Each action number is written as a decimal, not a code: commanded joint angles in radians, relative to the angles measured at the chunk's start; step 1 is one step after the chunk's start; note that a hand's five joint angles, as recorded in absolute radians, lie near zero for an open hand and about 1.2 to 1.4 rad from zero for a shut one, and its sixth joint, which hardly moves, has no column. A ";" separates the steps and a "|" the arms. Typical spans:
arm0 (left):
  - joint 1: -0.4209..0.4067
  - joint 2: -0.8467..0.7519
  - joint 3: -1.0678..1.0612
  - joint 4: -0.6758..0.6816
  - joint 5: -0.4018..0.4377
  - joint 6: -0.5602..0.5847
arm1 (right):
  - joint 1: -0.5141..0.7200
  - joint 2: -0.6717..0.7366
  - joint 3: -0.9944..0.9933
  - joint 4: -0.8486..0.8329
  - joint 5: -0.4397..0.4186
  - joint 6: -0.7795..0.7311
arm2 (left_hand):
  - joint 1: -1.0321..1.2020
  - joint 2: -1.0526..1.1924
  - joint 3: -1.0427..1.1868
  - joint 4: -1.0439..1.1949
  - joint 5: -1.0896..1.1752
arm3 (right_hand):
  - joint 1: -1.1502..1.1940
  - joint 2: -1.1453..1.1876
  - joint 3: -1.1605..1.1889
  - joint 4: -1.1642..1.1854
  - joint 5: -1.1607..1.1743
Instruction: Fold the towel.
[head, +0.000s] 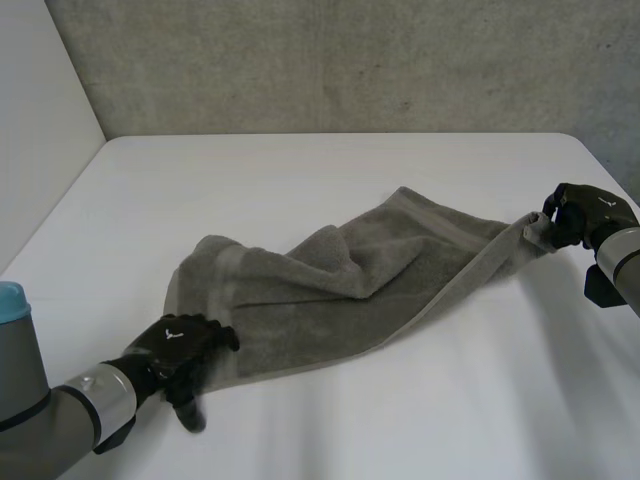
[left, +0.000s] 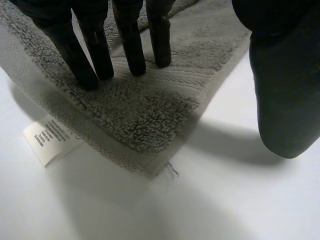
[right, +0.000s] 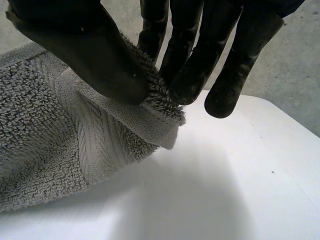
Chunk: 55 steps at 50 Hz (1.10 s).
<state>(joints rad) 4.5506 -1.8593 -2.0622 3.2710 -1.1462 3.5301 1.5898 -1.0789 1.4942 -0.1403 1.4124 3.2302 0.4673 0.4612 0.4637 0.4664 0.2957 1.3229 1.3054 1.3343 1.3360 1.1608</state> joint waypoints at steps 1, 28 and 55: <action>-0.010 -0.038 0.034 0.055 -0.014 -0.042 | 0.001 0.000 0.005 -0.001 -0.013 -0.001 | 0.034 0.040 0.037 0.035 0.031 | 0.073 0.091 0.062 0.060 0.061; -0.028 -0.146 0.162 0.107 -0.075 -0.063 | 0.002 0.005 0.014 -0.001 -0.047 -0.013 | 0.263 0.269 0.266 0.264 0.260 | 0.073 0.091 0.062 0.060 0.061; -0.067 -0.165 0.217 0.157 -0.132 -0.082 | 0.004 0.005 0.021 -0.002 -0.053 -0.015 | 0.392 0.398 0.396 0.393 0.389 | 0.073 0.091 0.062 0.060 0.061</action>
<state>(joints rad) 4.4909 -2.0195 -1.8533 3.4146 -1.2664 3.4483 1.5939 -1.0738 1.5142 -0.1426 1.3593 3.2158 0.8460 0.8468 0.8475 0.8451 0.6623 1.3231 1.3054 1.3347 1.3361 1.1608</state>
